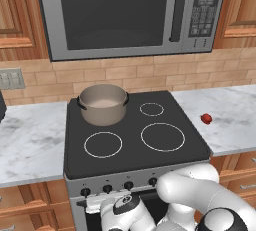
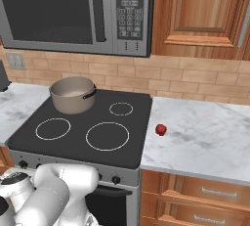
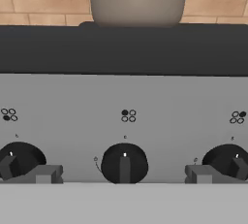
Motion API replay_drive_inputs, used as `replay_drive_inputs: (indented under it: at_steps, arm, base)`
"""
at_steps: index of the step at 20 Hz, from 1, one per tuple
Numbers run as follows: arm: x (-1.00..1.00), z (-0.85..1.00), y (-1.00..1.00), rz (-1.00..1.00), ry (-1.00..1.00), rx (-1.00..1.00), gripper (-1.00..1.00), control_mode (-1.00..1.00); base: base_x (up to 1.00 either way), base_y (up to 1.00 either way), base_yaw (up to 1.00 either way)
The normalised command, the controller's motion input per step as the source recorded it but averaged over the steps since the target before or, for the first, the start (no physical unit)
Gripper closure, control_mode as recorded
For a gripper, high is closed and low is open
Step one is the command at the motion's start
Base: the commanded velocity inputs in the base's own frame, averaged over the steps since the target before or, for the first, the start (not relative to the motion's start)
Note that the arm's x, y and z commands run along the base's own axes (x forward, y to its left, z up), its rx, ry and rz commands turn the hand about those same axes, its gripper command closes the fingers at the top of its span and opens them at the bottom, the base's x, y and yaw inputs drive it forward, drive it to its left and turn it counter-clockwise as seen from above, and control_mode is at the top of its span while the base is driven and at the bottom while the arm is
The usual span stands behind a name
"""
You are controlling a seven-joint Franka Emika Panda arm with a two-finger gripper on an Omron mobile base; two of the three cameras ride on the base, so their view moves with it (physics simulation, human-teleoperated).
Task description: Turn on the burner for the pot on the stove. Wait thirty seconds for the pot to heat up. Then add the bell pepper to the pot.
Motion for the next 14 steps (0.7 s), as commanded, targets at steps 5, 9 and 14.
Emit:
replay_drive_inputs:
  at_steps: [5,9,14]
  arm:
    - [0.13,-0.01,0.0,0.0,0.0,0.0,-1.0,-1.0]
    - [0.14,-0.11,0.0,0.0,0.0,0.0,-1.0,-1.0]
    - [0.11,-0.19,0.0,0.0,0.0,0.0,-1.0,-1.0]
  base:
    - [0.0,0.0,0.0]
    - [0.0,0.0,0.0]
    - [0.0,0.0,0.0]
